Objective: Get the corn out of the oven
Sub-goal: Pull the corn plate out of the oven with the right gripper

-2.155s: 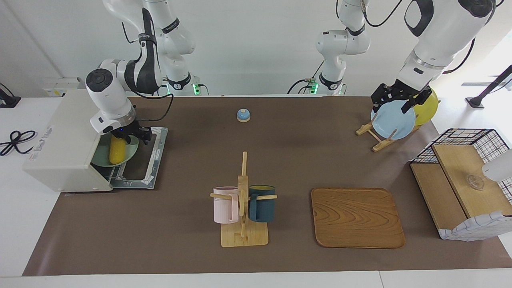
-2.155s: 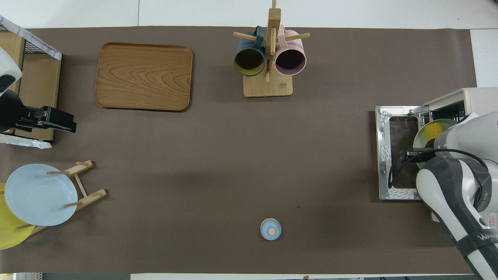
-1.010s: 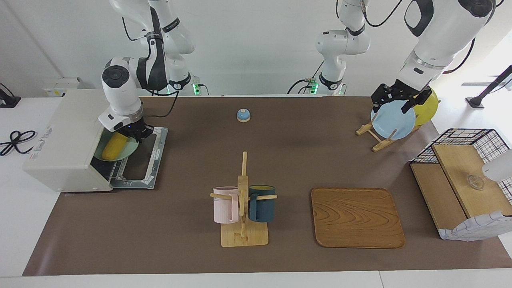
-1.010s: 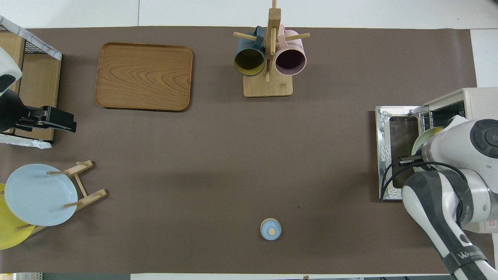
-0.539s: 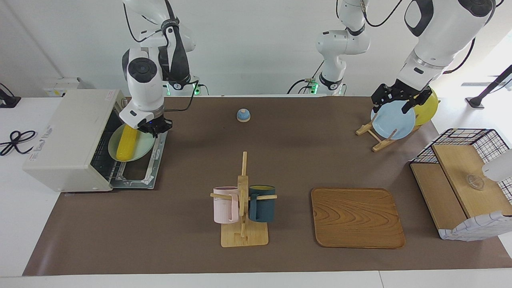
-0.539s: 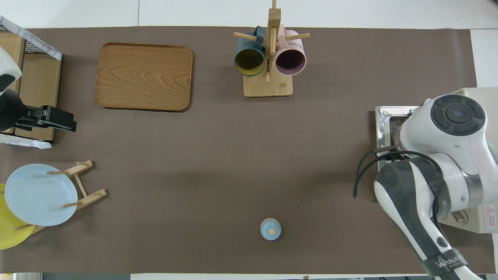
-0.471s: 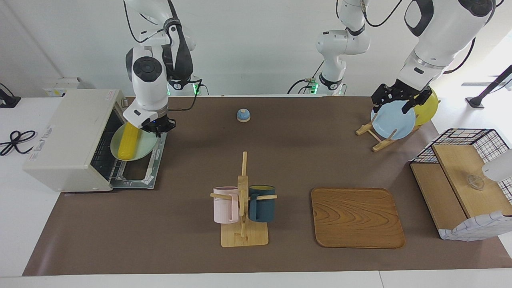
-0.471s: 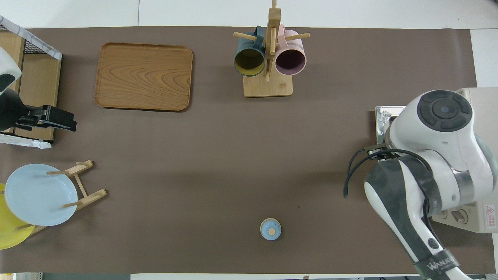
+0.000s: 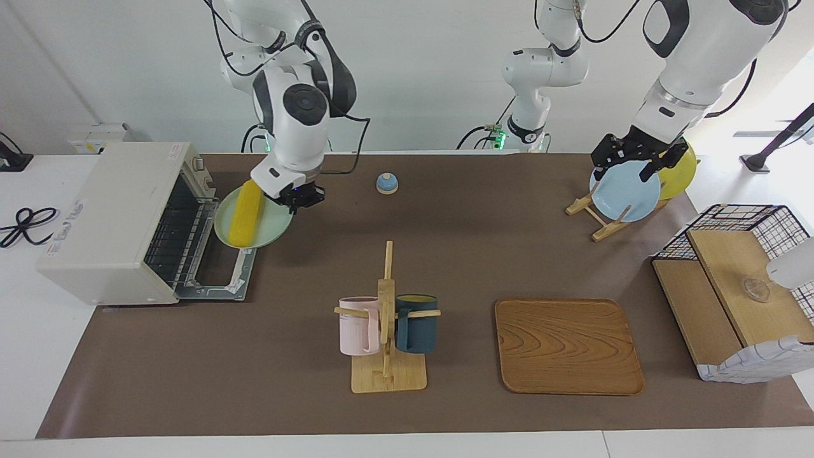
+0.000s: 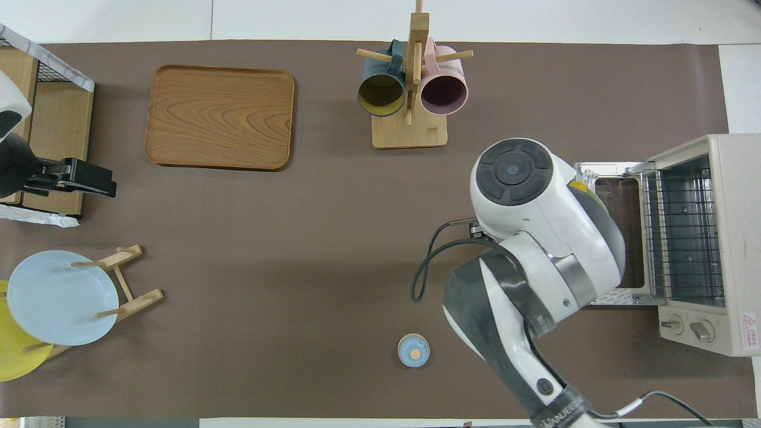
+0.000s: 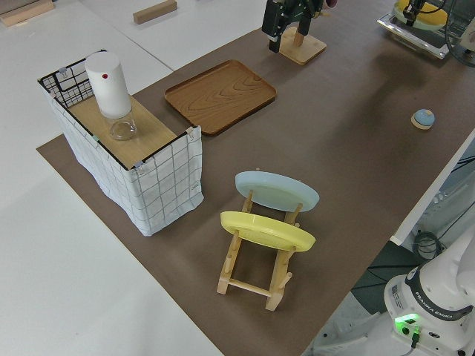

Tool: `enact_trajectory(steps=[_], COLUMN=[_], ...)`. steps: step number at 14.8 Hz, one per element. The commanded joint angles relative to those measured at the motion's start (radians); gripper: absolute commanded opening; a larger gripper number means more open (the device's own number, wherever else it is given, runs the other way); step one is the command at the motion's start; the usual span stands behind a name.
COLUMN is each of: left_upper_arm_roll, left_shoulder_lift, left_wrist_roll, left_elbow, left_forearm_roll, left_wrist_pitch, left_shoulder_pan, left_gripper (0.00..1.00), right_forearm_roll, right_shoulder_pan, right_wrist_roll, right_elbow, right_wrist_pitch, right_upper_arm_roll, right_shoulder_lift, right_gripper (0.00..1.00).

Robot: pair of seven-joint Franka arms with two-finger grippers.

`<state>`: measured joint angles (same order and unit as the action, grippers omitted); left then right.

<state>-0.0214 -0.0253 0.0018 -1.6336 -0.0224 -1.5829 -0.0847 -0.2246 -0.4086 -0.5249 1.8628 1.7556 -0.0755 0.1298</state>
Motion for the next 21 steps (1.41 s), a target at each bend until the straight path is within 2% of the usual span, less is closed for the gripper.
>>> enact_trajectory(steps=[1,3,4,6,9,12,14,16,17,19,20,21], left_upper_arm_roll=[-0.005,-0.005,-0.005,-0.005,-0.005,-0.005,-0.005,-0.005,-0.005,-0.005,-0.005,-0.005], left_shoulder_lift=[-0.035,-0.039,-0.039,-0.039,-0.039,-0.039,-0.039,-0.041,-0.039,-0.039,-0.041,-0.039], left_wrist_roll=[0.007,0.010,0.012,0.017,0.020,0.035,0.037,0.037,0.037,0.037,0.037,0.037], left_elbow=[-0.060,-0.066,-0.068,-0.074,-0.077,-0.077,-0.077,-0.078,-0.078,-0.078,-0.078,-0.078], left_forearm_roll=[0.006,0.006,0.006,0.006,0.006,0.006,0.006,0.006,0.006,0.006,0.006,0.006], left_wrist_pitch=[-0.042,-0.043,-0.048,-0.052,-0.055,-0.057,-0.062,-0.063,-0.063,-0.063,-0.063,-0.065], left_shoulder_pan=[0.011,0.011,0.017,0.029,0.030,0.046,0.046,0.048,0.048,0.048,0.048,0.046], left_gripper=[1.00,1.00,1.00,1.00,1.00,1.00,1.00,1.00,1.00,1.00,1.00,1.00], right_forearm_roll=[0.001,-0.001,-0.004,-0.001,0.057,0.073,0.077,0.143,0.151,0.149,0.148,0.148], right_shoulder_pan=[-0.096,-0.166,-0.191,-0.226,-0.256,-0.269,-0.262,-0.260,-0.260,-0.260,-0.257,-0.253], right_wrist_roll=[-0.143,-0.292,-0.328,-0.355,-0.401,-0.437,-0.460,-0.472,-0.471,-0.461,-0.460,-0.454], right_elbow=[-0.176,-0.324,-0.350,-0.353,-0.326,-0.183,-0.142,-0.119,-0.120,-0.131,-0.152,-0.174], right_wrist_pitch=[-0.053,-0.068,-0.059,-0.007,0.092,0.235,0.280,0.341,0.346,0.352,0.349,0.343], right_upper_arm_roll=[0.003,0.003,0.003,0.002,-0.015,-0.026,-0.033,-0.033,-0.033,-0.033,-0.033,-0.033], right_shoulder_lift=[0.161,0.304,0.342,0.366,0.367,0.340,0.329,0.327,0.327,0.329,0.330,0.330], right_gripper=[0.00,0.00,0.00,0.00,0.00,0.00,0.00,0.00,0.07,0.34,0.42,0.55])
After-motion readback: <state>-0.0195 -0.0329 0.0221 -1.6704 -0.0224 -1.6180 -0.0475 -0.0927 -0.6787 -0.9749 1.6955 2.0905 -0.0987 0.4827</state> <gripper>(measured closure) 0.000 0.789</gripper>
